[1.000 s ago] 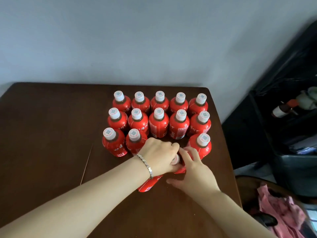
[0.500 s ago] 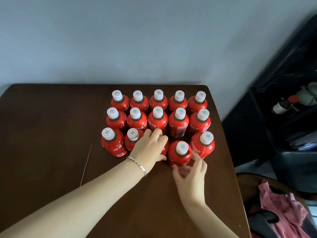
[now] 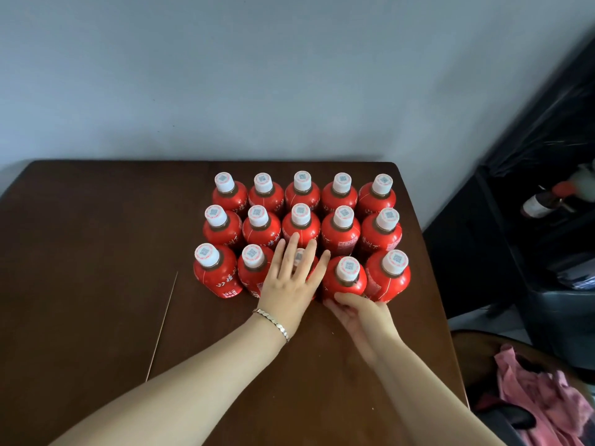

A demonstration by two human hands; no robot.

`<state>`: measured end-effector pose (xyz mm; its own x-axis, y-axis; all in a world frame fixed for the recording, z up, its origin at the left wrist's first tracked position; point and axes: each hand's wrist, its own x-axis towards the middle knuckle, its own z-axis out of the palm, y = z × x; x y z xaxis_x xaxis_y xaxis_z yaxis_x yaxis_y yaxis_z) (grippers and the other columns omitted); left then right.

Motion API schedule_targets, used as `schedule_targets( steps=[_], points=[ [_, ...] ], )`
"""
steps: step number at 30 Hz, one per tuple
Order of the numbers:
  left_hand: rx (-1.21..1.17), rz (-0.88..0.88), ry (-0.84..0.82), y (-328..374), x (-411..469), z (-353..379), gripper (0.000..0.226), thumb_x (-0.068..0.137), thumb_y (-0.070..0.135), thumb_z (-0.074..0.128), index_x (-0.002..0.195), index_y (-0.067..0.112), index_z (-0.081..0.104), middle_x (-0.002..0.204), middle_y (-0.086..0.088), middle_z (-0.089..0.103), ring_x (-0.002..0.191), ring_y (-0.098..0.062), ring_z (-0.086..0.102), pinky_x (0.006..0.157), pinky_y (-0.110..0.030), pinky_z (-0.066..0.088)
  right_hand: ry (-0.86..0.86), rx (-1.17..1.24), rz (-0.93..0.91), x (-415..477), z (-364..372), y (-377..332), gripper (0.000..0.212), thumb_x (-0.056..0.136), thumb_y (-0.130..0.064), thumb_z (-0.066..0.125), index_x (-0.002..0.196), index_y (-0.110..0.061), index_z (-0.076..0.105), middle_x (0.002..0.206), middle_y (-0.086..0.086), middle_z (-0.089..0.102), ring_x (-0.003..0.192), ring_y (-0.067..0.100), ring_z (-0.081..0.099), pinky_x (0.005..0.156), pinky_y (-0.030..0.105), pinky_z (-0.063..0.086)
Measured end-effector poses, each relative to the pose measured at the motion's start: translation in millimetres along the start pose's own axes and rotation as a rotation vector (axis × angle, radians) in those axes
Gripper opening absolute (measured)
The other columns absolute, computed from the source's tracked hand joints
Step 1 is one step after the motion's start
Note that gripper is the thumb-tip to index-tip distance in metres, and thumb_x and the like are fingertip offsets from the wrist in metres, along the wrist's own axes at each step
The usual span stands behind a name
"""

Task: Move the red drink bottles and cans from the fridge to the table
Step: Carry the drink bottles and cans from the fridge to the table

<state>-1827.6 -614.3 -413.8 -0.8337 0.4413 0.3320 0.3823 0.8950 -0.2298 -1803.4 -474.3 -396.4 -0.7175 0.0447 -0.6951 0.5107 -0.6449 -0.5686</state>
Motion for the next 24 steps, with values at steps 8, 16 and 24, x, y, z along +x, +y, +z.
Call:
schedule_targets(
  steps=[8, 16, 24],
  points=[
    [-0.033, -0.027, 0.106, -1.0, 1.3, 11.5, 0.066, 0.071, 0.006, 0.069, 0.131, 0.02, 0.047, 0.131, -0.014, 0.039, 0.122, -0.044, 0.046, 0.096, -0.053, 0.045, 0.055, 0.328, 0.177, -1.7, -9.0, -28.3, 0.042, 0.085, 0.015, 0.028, 0.122, -0.004, 0.035, 0.138, 0.03, 0.039, 0.11, 0.048, 0.053, 0.092, 0.053, 0.047],
    [-0.008, -0.042, 0.038, -4.7, 8.1, 5.9, 0.086, 0.059, 0.003, 0.079, 0.133, 0.021, 0.04, 0.129, -0.013, 0.059, 0.121, -0.041, 0.051, 0.095, -0.055, 0.045, 0.072, 0.147, 0.182, 11.9, -12.3, -33.0, 0.057, 0.082, 0.018, 0.031, 0.133, -0.006, 0.038, 0.129, 0.026, 0.048, 0.107, 0.041, 0.058, 0.078, 0.047, 0.051],
    [-0.164, -0.094, -0.236, -4.3, 9.8, -12.2, 0.1, 0.055, 0.009, 0.084, 0.141, 0.018, 0.034, 0.152, -0.013, 0.022, 0.139, -0.042, 0.013, 0.106, -0.052, 0.033, 0.105, -0.459, 0.184, 14.8, -23.5, -37.9, 0.05, 0.085, 0.012, 0.047, 0.13, -0.01, 0.037, 0.113, 0.014, 0.056, 0.104, 0.026, 0.058, 0.084, 0.041, 0.05]
  ],
)
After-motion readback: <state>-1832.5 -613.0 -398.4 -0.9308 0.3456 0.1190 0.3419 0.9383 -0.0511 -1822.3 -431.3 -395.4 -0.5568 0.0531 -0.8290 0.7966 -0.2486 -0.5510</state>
